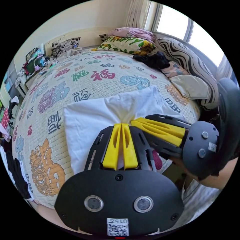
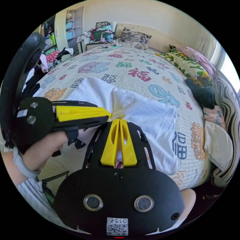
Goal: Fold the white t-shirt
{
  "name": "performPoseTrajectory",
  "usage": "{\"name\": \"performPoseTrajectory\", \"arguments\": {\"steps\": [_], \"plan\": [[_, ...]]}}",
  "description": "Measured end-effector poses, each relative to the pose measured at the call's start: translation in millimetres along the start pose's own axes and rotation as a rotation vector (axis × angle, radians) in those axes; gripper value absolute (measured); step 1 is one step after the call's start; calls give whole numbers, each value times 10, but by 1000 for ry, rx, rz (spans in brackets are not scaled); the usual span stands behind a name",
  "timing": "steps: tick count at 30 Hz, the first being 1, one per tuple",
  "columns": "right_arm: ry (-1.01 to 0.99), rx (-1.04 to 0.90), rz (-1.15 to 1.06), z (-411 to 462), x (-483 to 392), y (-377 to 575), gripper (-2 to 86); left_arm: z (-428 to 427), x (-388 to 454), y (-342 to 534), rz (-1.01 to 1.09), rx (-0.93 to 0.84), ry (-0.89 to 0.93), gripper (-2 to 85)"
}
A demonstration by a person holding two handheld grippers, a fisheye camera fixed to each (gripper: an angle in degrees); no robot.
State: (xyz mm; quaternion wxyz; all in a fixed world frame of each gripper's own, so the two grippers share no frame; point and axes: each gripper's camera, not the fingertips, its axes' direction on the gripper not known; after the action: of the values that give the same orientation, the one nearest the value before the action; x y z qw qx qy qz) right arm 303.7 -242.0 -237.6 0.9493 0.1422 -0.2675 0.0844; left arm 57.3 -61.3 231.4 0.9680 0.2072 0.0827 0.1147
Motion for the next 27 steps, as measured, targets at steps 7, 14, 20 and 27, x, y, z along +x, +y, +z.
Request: {"name": "performPoseTrajectory", "arguments": {"steps": [7,14,20,27], "plan": [[-174,-15,134,74,888,222,-10,-577,-649,288,-72,106,-29,-3],[-290,46,214,45,1483,353,1,-1348,-1313,291,-237,205,9,24],[-676,-60,318,529,2328,331,111,-1444,-2433,196,-371,77,506,110],[-1082,-201,415,1546,2713,280,123,-1299,-3139,9,-437,-68,858,137]]}}
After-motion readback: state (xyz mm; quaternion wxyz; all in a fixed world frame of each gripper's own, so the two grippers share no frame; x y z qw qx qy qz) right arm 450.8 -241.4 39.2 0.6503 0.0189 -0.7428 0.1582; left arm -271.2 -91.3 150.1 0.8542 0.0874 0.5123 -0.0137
